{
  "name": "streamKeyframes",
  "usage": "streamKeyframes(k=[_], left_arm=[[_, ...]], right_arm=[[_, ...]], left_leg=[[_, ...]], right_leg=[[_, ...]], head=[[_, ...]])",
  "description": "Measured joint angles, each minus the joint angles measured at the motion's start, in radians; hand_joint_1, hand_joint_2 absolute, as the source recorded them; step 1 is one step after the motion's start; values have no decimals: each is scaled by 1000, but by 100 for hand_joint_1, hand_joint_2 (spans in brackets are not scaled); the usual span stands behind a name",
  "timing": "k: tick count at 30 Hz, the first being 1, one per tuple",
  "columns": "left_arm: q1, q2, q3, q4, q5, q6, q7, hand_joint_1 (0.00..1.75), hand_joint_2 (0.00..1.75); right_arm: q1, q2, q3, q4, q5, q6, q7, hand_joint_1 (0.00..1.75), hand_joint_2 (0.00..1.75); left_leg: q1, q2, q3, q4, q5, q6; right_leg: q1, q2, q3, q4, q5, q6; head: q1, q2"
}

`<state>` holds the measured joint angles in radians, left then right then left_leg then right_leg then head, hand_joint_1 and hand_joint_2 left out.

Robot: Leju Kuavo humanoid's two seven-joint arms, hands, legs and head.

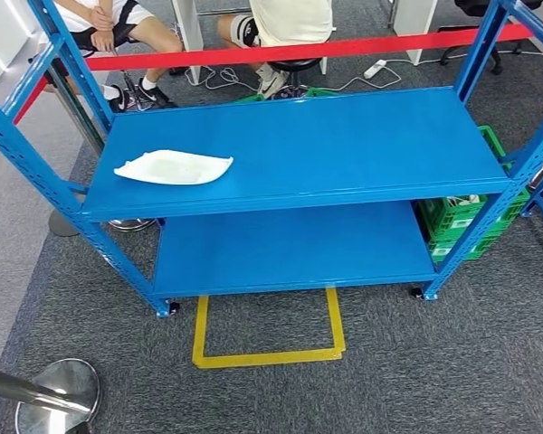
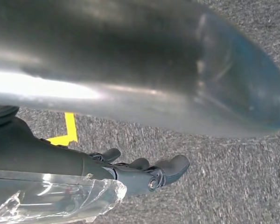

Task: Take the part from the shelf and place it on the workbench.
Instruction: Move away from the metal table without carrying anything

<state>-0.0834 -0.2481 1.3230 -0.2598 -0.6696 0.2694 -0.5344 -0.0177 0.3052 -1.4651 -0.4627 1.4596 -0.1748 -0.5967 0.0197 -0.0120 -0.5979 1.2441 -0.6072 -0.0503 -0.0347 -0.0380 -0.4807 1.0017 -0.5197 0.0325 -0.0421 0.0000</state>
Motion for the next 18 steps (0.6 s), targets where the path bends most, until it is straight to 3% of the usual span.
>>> streamKeyframes(k=[2, 3, 4, 6, 7, 8, 10, 11, 12, 13, 15, 16, 17, 18], left_arm=[[9, -1, 0, 0, 0, 1, 1, 0, 0], [11, -1, 0, 0, 0, 1, 1, 0, 0], [13, -1, 0, 0, 1, 2, 1, 0, 0], [18, 0, 0, 0, 4, 7, 4, 0, 0], [20, 0, 0, 0, 6, 10, 6, 0, 0], [20, -1, 0, 0, 8, 13, 8, 0, 0], [13, -2, 0, 0, 9, 16, 10, 0, 0], [9, -3, 0, 0, 8, 16, 9, 0, 0], [5, -3, 0, 0, 8, 16, 9, 0, 0], [1, -3, 0, 0, 7, 17, 8, 0, 0], [-3, -3, 0, 0, 6, 17, 8, 0, 0], [-3, -2, 0, 0, 6, 18, 8, 0, 0], [-1, -1, 0, 0, 6, 18, 8, 0, 0], [1, 0, 0, 0, 7, 18, 8, 0, 0]], right_arm=[[3, 0, -1, 0, 0, -1, 1, 0, 0], [3, 0, -1, 0, 1, -2, 2, 0, 0], [4, 0, -1, 0, 3, -3, 4, 0, 0], [7, -1, -2, 4, 6, -11, 12, 0, 0], [8, -1, -3, 7, 8, -17, 16, 0, 0], [8, -3, -4, 10, 9, -23, 21, 0, 0], [3, -7, -5, 18, 10, -36, 28, 0, 0], [-1, -9, -5, 23, 10, -41, 30, 0, 0], [-6, -11, -5, 29, 10, -45, 33, 0, 0], [-9, -12, -4, 35, 10, -50, 36, 0, 0], [-11, -16, -4, 50, 9, -58, 41, 0, 0], [-10, -17, -4, 57, 9, -61, 43, 0, 0], [-10, -19, -5, 63, 7, -63, 43, 0, 0], [-9, -20, -5, 70, 5, -66, 43, 0, 0]], left_leg=[[-7, 1, -60, 8, -40, 11], [-12, 4, -75, -22, -27, 20], [-20, 16, -82, -69, 19, 33], [-40, 65, -91, -180, 173, 59], [-46, 83, -95, -211, 236, 66], [-49, 89, -99, -224, 267, 67], [-43, 60, -96, -216, 261, 66], [-40, 44, -91, -216, 252, 69], [-37, 29, -84, -218, 245, 76], [-34, 16, -77, -221, 239, 81], [-35, -12, -67, -221, 226, 90], [-35, -28, -61, -221, 219, 91], [-35, -43, -53, -221, 212, 91], [-35, -56, -42, -221, 204, 90]], right_leg=[[4, -7, 49, -25, -20, 1], [6, -14, 78, -37, -32, 1], [8, -21, 105, -48, -46, 1], [17, -37, 156, -61, -81, 4], [23, -45, 174, -66, -101, 6], [29, -55, 191, -71, -121, 9], [33, -71, 222, -93, -148, 16], [33, -61, 230, -90, -160, 19], [33, -40, 222, -63, -178, 22], [33, -12, 192, -4, -205, 23], [34, 26, 75, 166, -258, 21], [34, 32, 17, 230, -261, 19], [34, 35, -27, 256, -239, 17], [34, 37, -53, 241, -192, 14]], head=[[-2, 0], [-3, 0], [-6, 0], [-12, 0], [-13, 0], [-12, 0], [-10, 0], [-6, 0], [-3, 0], [1, 0], [5, 0], [5, 0], [6, 0], [6, 0]])
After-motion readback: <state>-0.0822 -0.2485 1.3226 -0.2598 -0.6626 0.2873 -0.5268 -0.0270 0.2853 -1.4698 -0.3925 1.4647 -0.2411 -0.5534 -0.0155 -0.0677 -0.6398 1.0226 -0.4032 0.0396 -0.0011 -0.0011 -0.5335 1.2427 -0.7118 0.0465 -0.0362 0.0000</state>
